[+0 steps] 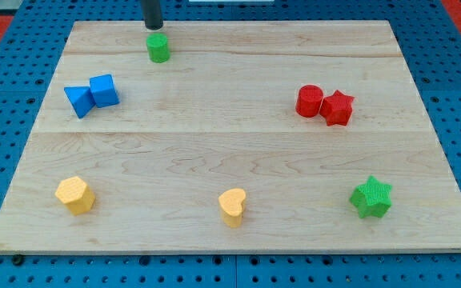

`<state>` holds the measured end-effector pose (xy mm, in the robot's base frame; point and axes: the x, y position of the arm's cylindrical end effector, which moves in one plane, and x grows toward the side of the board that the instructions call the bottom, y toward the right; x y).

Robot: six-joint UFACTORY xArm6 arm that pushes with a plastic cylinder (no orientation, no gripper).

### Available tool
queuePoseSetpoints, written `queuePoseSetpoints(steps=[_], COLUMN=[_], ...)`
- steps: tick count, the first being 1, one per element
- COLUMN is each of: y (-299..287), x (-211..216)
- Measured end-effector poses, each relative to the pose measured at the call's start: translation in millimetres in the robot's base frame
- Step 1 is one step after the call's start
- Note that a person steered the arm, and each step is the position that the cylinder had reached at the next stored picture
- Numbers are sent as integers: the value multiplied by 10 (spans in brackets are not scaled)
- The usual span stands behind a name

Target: Slide the green circle down and right

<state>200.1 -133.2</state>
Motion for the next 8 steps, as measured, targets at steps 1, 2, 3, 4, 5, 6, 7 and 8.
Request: queuePoseSetpoints(steps=[1, 2, 3, 4, 5, 6, 7, 8], y=[83, -17, -300, -380, -366, -158, 62, 202], x=[22, 138, 138, 312, 534, 624, 592, 406])
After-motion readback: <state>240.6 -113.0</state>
